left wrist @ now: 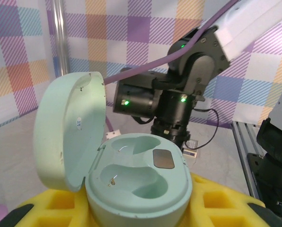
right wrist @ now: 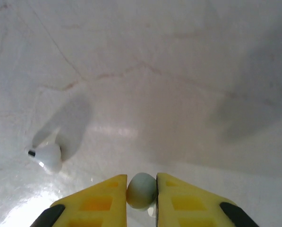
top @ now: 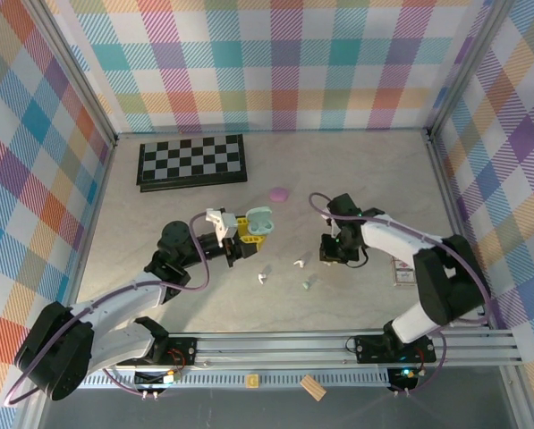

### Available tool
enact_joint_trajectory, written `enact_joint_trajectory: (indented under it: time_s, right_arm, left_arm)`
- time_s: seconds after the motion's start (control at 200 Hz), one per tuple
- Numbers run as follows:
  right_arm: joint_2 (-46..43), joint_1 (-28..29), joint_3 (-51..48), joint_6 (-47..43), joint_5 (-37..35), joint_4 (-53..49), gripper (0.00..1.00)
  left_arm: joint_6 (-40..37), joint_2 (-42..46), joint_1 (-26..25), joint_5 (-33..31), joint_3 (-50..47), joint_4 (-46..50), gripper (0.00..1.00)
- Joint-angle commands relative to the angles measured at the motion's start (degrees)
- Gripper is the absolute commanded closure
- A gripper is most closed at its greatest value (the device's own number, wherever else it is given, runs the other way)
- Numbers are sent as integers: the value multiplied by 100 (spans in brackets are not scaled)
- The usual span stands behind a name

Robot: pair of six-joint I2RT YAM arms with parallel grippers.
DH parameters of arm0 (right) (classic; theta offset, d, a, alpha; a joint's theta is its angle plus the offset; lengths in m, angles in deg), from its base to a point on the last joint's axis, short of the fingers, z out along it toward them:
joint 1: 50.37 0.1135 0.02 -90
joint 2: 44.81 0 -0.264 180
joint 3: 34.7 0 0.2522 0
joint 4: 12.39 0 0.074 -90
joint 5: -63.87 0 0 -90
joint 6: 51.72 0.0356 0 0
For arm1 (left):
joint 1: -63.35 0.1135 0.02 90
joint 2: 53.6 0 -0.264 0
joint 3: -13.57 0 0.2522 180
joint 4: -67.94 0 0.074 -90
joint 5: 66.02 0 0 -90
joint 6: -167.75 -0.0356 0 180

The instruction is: Insert the wireless bluetooth earbuds into the charging case

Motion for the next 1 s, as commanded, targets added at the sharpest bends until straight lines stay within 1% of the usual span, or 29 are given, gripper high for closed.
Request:
enact_joint_trajectory:
  time_s: [0.0,0.14,0.245,0.27,0.395,0.505,0.61,0.79,0.995]
  right_arm:
    - [386,42,423,-662,-326,-247,81]
    - [756,39,720,-802,-564,-380,80]
    - [880,39,857,-809,-699,-445,75]
    - [877,39,873,-796,-776,-457,73]
    - [718,110,939,-701,-1171,-598,59]
    - [596,306,1004,-596,-1566,-782,52]
    - [595,569,1058,-365,-1869,-830,49]
    - [829,997,1283,-55,-2521,-944,49]
    - [1359,1355,1717,-94,-3175,-1287,54]
  left_arm:
    - [116,259,90,-42,-162,-217,67]
    - [130,420,107,-89,-239,-164,67]
    - [81,508,127,-100,-248,-83,67]
    - [60,516,135,-99,-243,-66,67]
    - [65,555,188,-23,-200,19,67]
    - [57,607,232,-38,-212,47,67]
    - [74,628,258,-89,-264,-18,67]
    - [129,770,302,-135,-343,-34,67]
    - [109,823,311,-66,-279,73,67]
